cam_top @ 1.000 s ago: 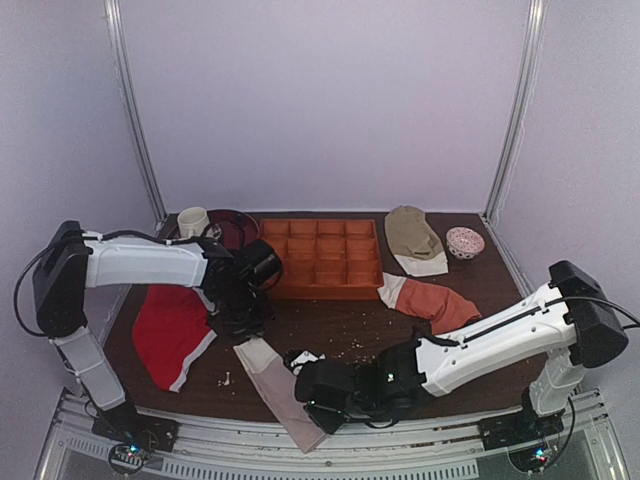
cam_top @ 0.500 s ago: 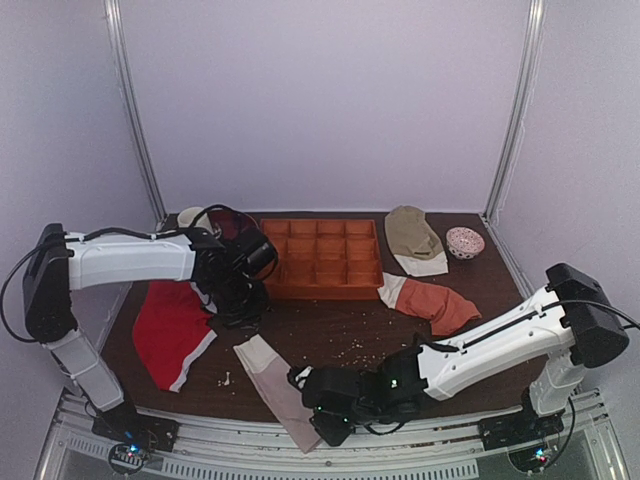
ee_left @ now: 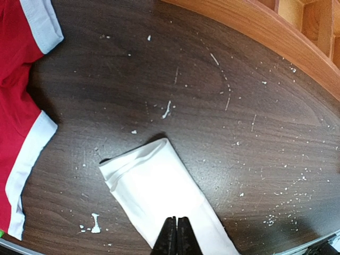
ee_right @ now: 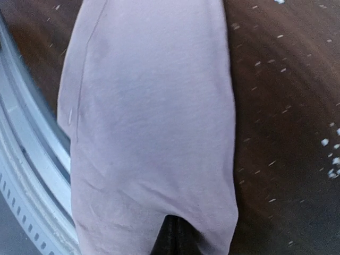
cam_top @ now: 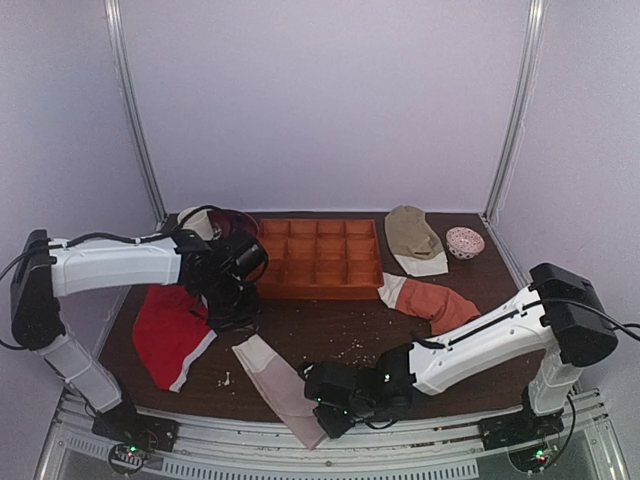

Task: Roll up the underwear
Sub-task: Rotate the underwear at the center of the board.

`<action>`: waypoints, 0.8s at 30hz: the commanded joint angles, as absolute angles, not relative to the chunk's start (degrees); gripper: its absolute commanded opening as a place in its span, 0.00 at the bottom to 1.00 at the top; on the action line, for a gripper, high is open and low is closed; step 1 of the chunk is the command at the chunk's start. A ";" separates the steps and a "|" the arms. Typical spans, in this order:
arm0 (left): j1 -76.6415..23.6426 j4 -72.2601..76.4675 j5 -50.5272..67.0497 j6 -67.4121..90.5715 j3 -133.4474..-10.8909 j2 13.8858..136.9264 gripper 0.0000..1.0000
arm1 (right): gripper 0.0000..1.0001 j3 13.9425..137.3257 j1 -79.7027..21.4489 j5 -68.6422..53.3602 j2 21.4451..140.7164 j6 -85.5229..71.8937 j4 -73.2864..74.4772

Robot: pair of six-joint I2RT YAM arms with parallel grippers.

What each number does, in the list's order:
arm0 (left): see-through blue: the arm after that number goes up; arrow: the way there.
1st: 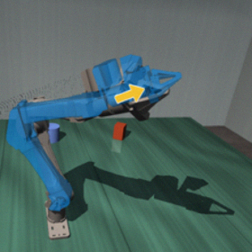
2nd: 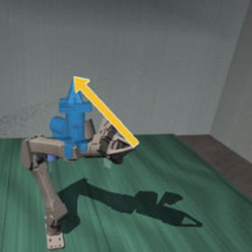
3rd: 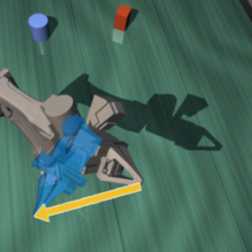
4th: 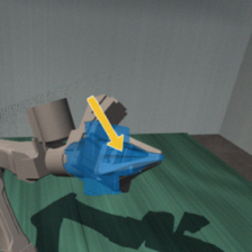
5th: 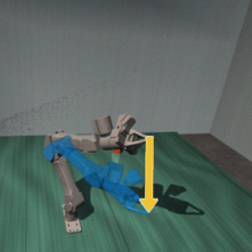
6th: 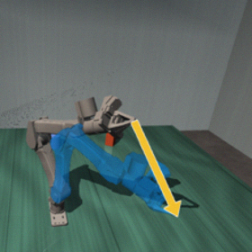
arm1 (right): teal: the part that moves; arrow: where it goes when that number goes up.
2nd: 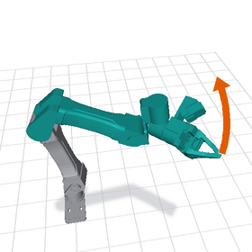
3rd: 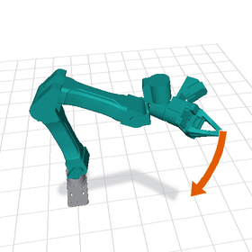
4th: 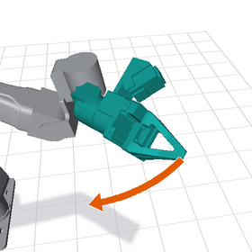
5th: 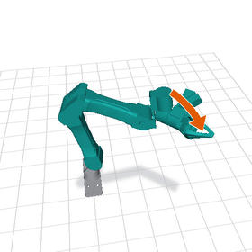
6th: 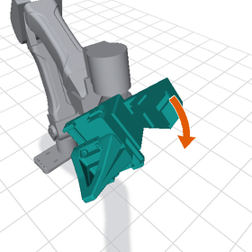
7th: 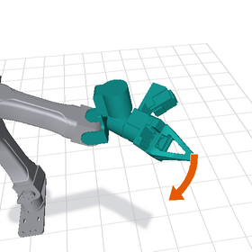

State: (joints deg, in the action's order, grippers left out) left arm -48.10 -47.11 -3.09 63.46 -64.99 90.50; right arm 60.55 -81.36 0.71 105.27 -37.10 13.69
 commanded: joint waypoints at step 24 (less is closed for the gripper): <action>-47.79 -47.51 -5.88 58.83 -64.45 88.32 0.05 | 0.00 82.23 -56.86 5.97 111.28 -20.16 32.61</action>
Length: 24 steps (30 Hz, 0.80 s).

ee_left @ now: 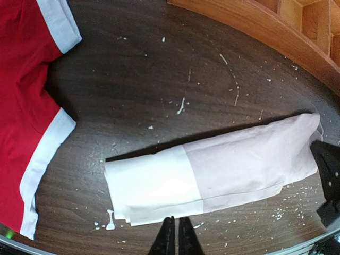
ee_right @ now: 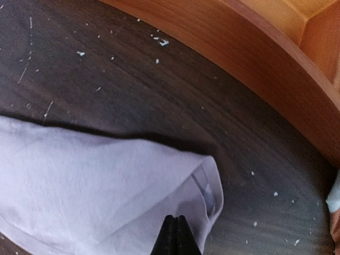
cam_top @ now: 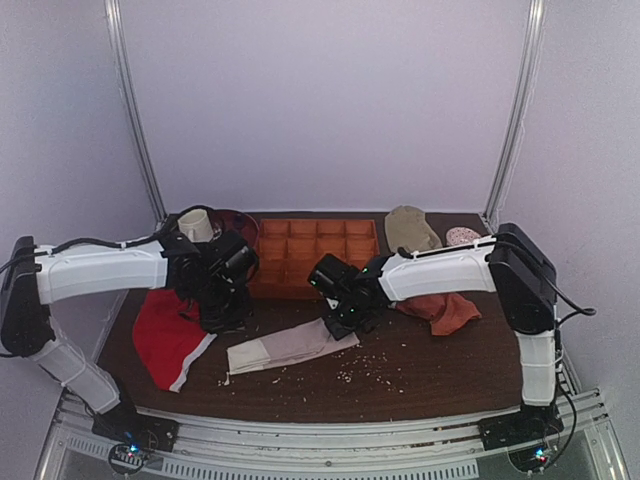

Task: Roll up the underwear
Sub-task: Rotate the underwear at the center of the board.

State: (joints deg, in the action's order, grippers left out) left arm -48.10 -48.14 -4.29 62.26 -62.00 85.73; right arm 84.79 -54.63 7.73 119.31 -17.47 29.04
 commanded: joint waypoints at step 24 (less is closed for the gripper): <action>-39.18 -40.72 0.77 43.20 -68.34 104.51 0.04 | 0.00 71.07 -60.98 6.88 111.04 -40.42 20.90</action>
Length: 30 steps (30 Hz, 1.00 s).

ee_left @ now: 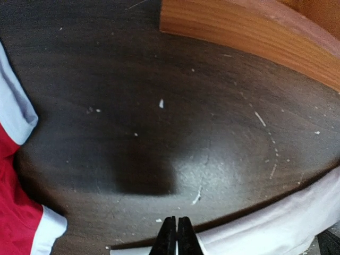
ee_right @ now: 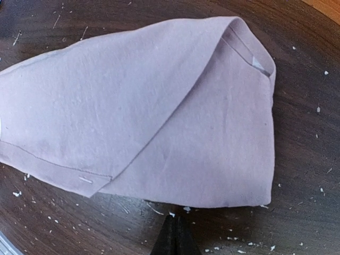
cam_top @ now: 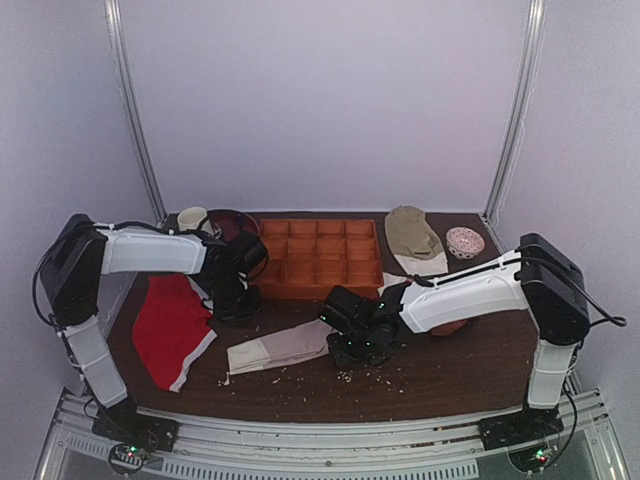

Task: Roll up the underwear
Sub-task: Rotate the underwear at the center of the board.

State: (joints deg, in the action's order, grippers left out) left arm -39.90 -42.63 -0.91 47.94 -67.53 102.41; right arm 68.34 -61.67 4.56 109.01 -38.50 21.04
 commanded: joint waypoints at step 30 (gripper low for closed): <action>-53.77 -36.81 9.60 57.29 -52.34 97.76 0.00 | 0.00 81.42 -52.64 5.13 119.43 -29.64 23.54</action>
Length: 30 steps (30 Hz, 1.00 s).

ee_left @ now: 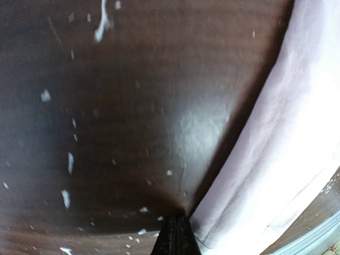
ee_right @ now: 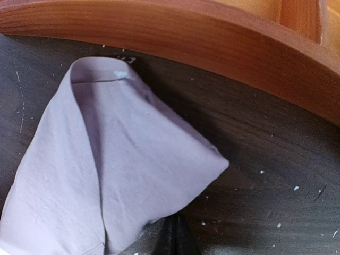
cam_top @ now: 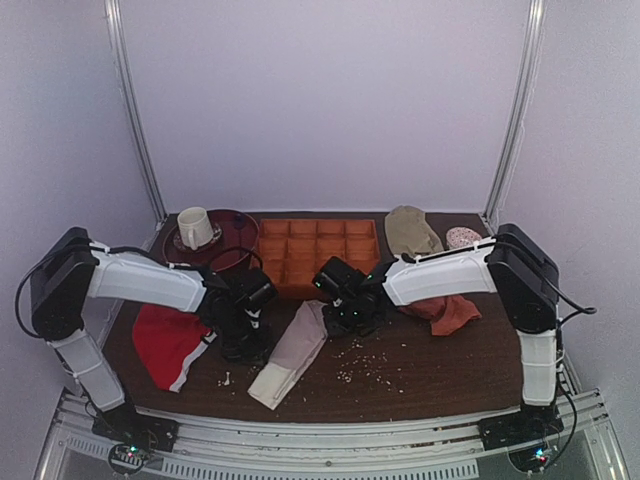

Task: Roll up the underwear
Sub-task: Rotate the underwear at the center of the board.

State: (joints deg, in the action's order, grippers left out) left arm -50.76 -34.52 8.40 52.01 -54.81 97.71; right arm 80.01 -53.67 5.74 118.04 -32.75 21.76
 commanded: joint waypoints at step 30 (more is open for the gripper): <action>-56.69 -42.93 4.74 64.24 -52.63 81.96 0.37 | 0.25 64.38 -55.03 2.62 91.78 -24.92 17.57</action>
